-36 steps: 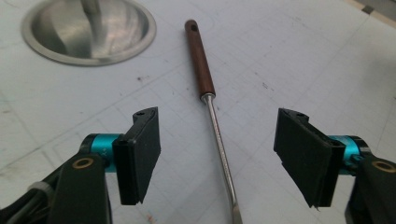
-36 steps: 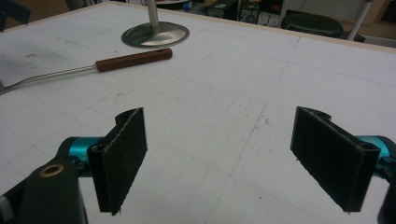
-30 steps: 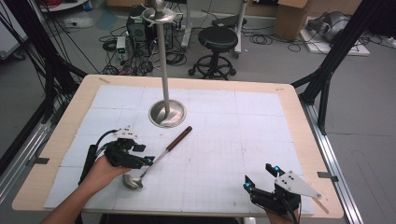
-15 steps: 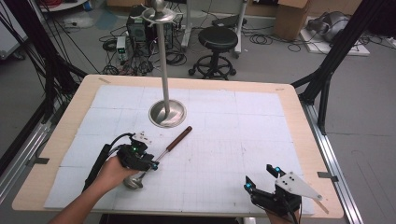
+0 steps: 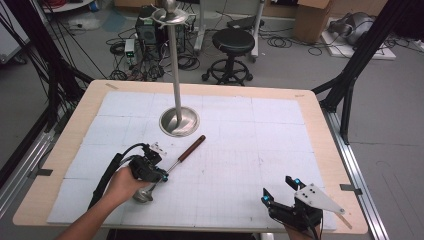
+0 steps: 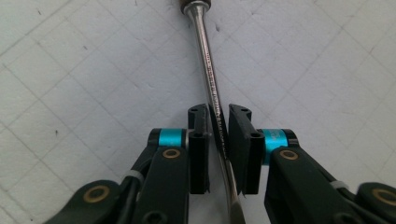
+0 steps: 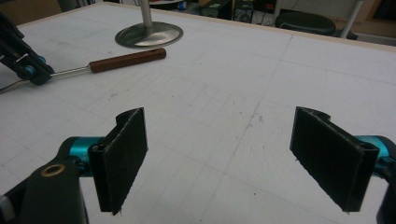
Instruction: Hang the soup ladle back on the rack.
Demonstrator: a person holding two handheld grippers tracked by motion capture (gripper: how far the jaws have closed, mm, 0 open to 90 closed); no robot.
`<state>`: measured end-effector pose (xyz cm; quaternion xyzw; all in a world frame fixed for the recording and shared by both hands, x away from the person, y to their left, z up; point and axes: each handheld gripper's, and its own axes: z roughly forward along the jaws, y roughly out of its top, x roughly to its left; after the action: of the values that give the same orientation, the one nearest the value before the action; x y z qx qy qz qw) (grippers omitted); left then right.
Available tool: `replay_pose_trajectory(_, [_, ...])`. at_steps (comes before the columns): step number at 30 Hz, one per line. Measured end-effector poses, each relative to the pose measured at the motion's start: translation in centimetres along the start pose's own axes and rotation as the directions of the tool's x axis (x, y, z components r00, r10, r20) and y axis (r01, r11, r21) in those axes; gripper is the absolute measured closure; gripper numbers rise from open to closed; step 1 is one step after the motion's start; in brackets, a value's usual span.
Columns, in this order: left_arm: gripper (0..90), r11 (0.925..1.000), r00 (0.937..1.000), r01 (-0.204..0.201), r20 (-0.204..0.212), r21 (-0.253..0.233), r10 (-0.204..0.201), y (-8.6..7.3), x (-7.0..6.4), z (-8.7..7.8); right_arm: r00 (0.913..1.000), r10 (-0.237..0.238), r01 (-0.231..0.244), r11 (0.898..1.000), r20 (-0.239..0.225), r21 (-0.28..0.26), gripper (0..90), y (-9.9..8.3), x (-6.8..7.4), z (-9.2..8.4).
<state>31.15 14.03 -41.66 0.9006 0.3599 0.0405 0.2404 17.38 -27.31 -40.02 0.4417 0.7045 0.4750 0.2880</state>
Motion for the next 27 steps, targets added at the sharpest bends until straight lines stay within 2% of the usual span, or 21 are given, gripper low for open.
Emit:
replay_pose_trajectory(7, [81.8,0.9976,0.9978,0.066,-0.005,0.022,-0.066,0.3,0.2,0.0,1.0,0.001,-0.001,1.0,-0.002,-0.003,18.1,0.0,0.1,-0.1])
replay_pose_trajectory(14, [83.9,0.9988,0.9988,0.048,0.004,0.004,-0.048,0.2,0.3,-0.2,1.0,0.003,-0.003,1.0,0.003,-0.009,18.1,0.0,-0.1,-0.2])
replay_pose_trajectory(17, [83.8,0.9987,0.9991,0.042,0.012,-0.03,-0.041,0.1,0.5,-0.7,1.0,0.003,-0.003,1.0,0.003,-0.009,18.1,0.0,-0.1,-0.2])
replay_pose_trajectory(20, [83.9,0.9946,0.9986,0.049,0.023,-0.091,-0.047,-0.1,0.7,-1.7,1.0,0.004,-0.004,1.0,0.003,-0.009,18.1,0.0,-0.1,-0.2])
replay_pose_trajectory(24, [83.8,0.9833,0.9974,0.059,0.051,-0.172,-0.051,-0.4,0.6,-3.0,0.9999,0.013,-0.013,1.0,-0.003,-0.01,18.1,0.0,0.0,-0.1])
replay_pose_trajectory(27, [83.8,0.9744,0.9975,0.06,0.049,-0.217,-0.05,-0.9,0.5,-3.7,1.0,0.004,-0.004,1.0,-0.008,-0.008,18.1,0.1,0.0,-0.1])
